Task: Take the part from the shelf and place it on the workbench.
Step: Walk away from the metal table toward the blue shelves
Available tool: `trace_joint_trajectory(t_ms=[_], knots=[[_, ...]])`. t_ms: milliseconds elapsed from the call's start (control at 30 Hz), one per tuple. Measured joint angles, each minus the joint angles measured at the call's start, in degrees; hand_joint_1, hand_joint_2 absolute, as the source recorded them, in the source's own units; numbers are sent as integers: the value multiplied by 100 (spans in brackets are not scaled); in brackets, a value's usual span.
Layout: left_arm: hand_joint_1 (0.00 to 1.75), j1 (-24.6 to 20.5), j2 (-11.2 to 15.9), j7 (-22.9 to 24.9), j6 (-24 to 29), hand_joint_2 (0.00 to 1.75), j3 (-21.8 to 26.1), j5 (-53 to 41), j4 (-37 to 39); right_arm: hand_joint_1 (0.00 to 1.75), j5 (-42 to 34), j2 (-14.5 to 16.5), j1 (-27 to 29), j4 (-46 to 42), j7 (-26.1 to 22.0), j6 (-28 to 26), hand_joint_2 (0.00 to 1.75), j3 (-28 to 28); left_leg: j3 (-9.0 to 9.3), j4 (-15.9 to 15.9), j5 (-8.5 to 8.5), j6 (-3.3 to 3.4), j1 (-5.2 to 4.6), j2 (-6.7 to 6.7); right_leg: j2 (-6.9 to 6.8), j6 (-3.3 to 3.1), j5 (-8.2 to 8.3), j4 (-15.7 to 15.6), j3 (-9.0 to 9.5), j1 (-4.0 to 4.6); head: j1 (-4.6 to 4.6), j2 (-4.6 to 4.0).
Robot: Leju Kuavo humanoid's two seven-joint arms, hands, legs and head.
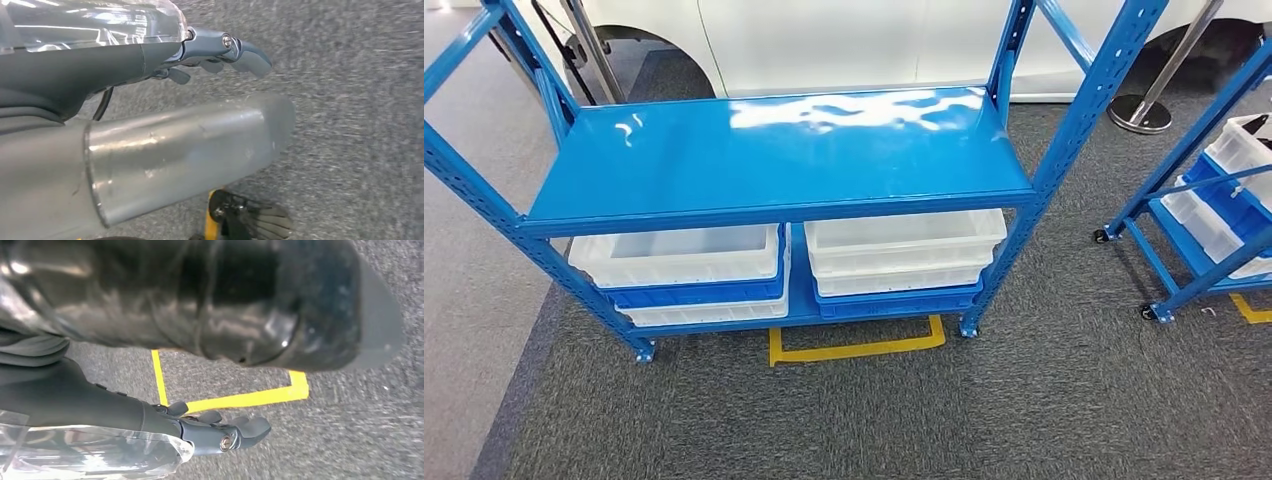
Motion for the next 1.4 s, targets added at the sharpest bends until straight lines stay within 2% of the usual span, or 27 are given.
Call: trace_joint_trajectory(t_ms=[67,133,200,267,300,333,367,400,433,467,500,567,667,733,800,833,867,900,967,1033,1133,1200,1233,1300,1333,1367,1400], knots=[[0,-2,1,4,4,0,-1,18,0,0,81,0,-30,21,-34,32,0,-59,53,-146,-17,63,-33,0,5,57,-33,-6,-5,9,-1,0],[0,3,2,12,11,0,3,37,0,0,162,-2,-65,41,-76,45,0,-120,99,-228,-29,120,-8,-14,1,114,-73,-23,31,11,-1,0],[0,1,3,17,22,0,7,51,0,0,229,-4,-99,68,-108,49,0,-181,186,-323,-26,188,27,-16,5,172,-246,249,-66,4,2,0],[0,-9,3,19,34,0,7,53,0,0,272,-6,-125,100,-123,60,0,-242,234,-349,-50,235,27,-10,11,216,-547,948,-456,-23,3,0],[0,-12,3,19,42,0,7,54,0,0,286,-7,-135,114,-129,65,0,-267,248,-347,-68,243,26,-11,11,233,-645,1290,-676,-32,3,0],[0,-12,3,20,49,0,7,55,0,0,294,-7,-141,126,-136,70,0,-289,268,-345,-90,245,25,-15,11,245,-639,1488,-834,-42,3,0],[0,-8,3,20,56,0,7,58,0,0,297,-7,-141,134,-142,72,0,-305,296,-342,-111,241,25,-20,11,250,-512,1473,-886,-51,4,0],[0,-4,2,20,62,0,8,61,0,0,299,-8,-140,141,-146,75,0,-318,331,-339,-136,231,26,-27,10,248,-286,1251,-832,-59,3,0],[0,0,2,20,66,0,9,64,0,0,300,-8,-138,147,-149,78,0,-329,366,-335,-164,216,26,-32,10,235,-23,880,-701,-64,4,0],[0,1,1,19,69,0,9,66,0,0,300,-9,-137,153,-150,82,0,-341,390,-326,-194,191,16,-36,11,219,160,525,-562,-54,4,0],[0,-1,1,19,71,0,10,67,0,0,301,-9,-140,157,-153,85,0,-351,402,-317,-219,160,6,-38,15,198,271,260,-456,-44,2,0],[0,-6,1,19,71,0,10,68,0,0,301,-9,-147,162,-156,87,0,-367,403,-311,-246,94,-10,-40,26,156,278,89,-393,-14,0,0],[0,-10,1,19,72,0,10,69,0,0,306,-4,-148,163,-156,97,0,-379,398,-237,-331,0,7,-34,24,51,299,29,-370,-39,1,0],[0,-11,1,20,75,0,10,72,0,0,326,0,-149,165,-157,126,0,-390,200,230,-623,-52,26,-28,4,-15,308,-6,-352,-58,-1,0],[0,-7,1,26,79,0,10,84,0,0,369,0,-154,169,-163,161,0,-409,-166,982,-966,-91,35,-27,-8,-48,296,-6,-350,-51,-1,0],[0,-1,1,30,81,0,10,94,0,0,394,0,-158,174,-169,182,0,-422,-297,1233,-1021,-104,37,-26,-10,-53,289,-5,-343,-48,-1,0],[0,4,1,38,84,0,10,104,0,0,419,0,-165,183,-178,206,0,-439,-336,1284,-958,-109,37,-26,-9,-53,281,-3,-330,-47,-1,0],[0,8,1,46,88,0,10,113,0,0,443,0,-173,192,-188,230,0,-458,-267,1106,-787,-105,37,-25,-6,-49,269,-2,-309,-47,-1,0],[0,8,1,57,95,0,10,122,0,0,486,0,-191,213,-207,267,0,-502,71,356,-366,-65,32,-21,-1,-20,236,5,-259,-43,-1,0],[0,2,1,62,103,0,9,124,0,0,504,0,-215,236,-212,303,0,-546,312,-184,-192,-14,11,-22,3,33,206,24,-243,-24,1,0],[0,3,1,84,113,0,5,123,0,0,530,-1,-264,269,-209,363,0,-620,348,-305,-187,69,4,-24,8,120,202,22,-250,-18,1,0],[0,7,1,99,119,0,3,123,0,0,560,-3,-290,295,-208,373,0,-665,364,-356,-152,150,32,-16,13,177,73,187,-315,-26,2,0],[0,5,1,107,120,0,-1,123,0,0,573,-4,-301,310,-208,373,0,-684,370,-376,-139,184,43,-10,16,205,-81,438,-431,-36,3,0],[0,4,1,116,121,0,-10,123,0,0,587,-6,-315,341,-207,373,0,-720,367,-379,-140,219,34,-3,17,251,-433,1176,-798,-53,5,0],[0,6,1,120,121,0,-13,124,0,0,590,-7,-319,354,-207,373,0,-737,368,-378,-143,222,31,-2,16,268,-522,1478,-957,-61,5,0],[0,7,1,121,121,0,-14,125,0,0,595,-8,-321,365,-207,375,0,-753,373,-376,-147,222,30,-2,16,278,-496,1597,-1029,-66,5,0],[0,8,1,121,121,0,-15,126,0,0,606,-8,-326,376,-207,381,44,-772,384,-375,-154,218,30,-6,15,280,-352,1481,-987,-71,5,0]])
